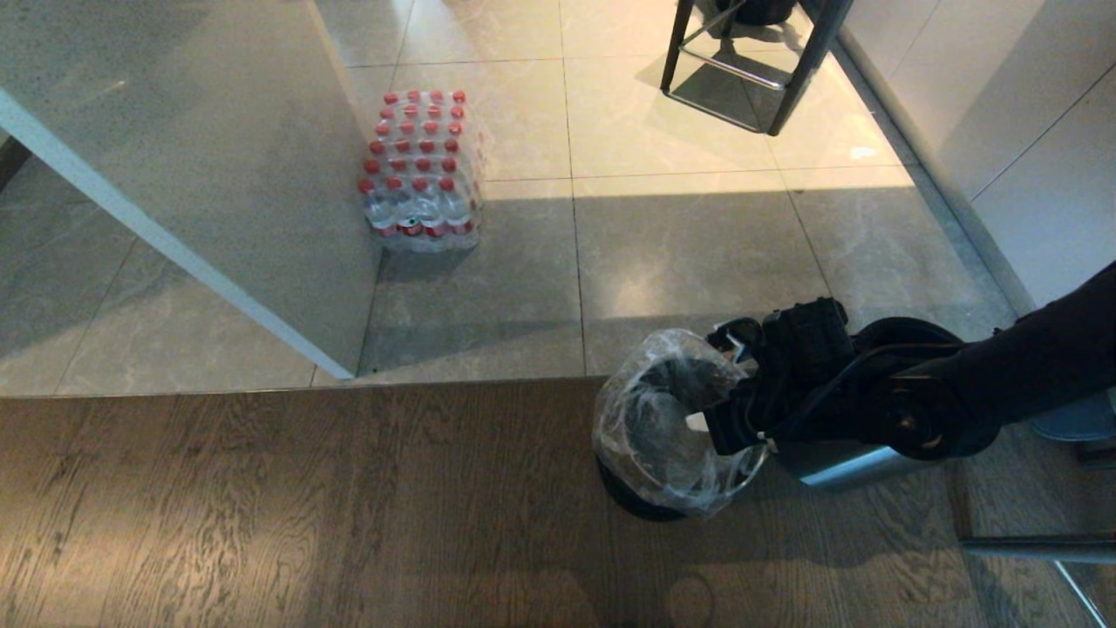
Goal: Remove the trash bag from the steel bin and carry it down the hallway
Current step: Pick up the trash bag
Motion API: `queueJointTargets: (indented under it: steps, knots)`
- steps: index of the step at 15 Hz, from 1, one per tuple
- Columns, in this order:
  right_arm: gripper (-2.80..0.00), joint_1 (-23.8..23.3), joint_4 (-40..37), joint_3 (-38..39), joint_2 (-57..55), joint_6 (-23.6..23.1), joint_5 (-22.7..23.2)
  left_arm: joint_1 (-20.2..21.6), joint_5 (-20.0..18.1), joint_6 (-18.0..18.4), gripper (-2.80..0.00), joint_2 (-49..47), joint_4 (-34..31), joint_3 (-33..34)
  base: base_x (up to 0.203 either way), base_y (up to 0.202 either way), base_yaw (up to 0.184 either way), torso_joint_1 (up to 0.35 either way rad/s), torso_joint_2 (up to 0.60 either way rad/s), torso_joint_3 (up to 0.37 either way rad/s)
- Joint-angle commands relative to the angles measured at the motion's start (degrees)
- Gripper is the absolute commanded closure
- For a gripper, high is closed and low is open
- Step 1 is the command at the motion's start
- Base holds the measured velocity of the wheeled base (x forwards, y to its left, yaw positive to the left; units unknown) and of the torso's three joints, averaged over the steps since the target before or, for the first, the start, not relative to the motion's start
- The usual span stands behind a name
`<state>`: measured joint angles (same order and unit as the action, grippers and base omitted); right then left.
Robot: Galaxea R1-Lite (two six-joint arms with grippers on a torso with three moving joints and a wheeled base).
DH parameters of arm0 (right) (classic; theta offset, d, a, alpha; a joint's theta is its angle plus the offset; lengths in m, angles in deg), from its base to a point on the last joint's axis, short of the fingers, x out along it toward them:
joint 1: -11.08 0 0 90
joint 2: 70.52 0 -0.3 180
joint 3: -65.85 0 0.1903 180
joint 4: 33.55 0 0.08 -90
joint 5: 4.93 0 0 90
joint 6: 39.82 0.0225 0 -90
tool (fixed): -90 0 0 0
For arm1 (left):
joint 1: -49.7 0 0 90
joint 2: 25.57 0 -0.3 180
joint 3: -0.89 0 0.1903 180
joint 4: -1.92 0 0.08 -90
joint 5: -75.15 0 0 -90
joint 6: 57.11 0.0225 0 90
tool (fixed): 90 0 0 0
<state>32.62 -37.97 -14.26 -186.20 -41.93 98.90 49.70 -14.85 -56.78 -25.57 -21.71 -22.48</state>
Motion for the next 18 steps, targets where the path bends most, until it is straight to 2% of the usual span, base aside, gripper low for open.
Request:
queueJointTargets:
  steps: [1,2,13,15,18]
  knots:
    - [0.00,0.26,-0.39,-1.80,-0.68,-0.35,-0.11,0.00,0.00,0.02,0.00,0.00,0.00,0.00,0.000,0.000,0.000,0.000,0.00,0.000]
    - [-2.80,-0.18,-0.41,-1.64,-0.35,-0.96,-0.13,0.00,0.00,0.02,0.00,0.00,0.00,0.00,0.000,0.000,0.000,0.000,0.00,0.000]
    - [-2.80,-10.63,0.50,-1.23,3.30,-2.43,-0.90,0.00,0.00,0.02,0.00,0.00,0.00,0.00,0.000,0.000,0.000,0.000,0.00,0.000]
    - [-2.80,-11.26,-0.37,-0.66,2.75,-4.63,-0.88,0.00,0.00,0.02,0.00,0.00,0.00,0.00,0.000,0.000,0.000,0.000,0.00,0.000]
    - [-2.80,-11.61,-0.38,-0.37,1.55,-4.34,-0.90,0.00,0.00,0.02,0.00,0.00,0.00,0.00,0.000,0.000,0.000,0.000,0.00,0.000]
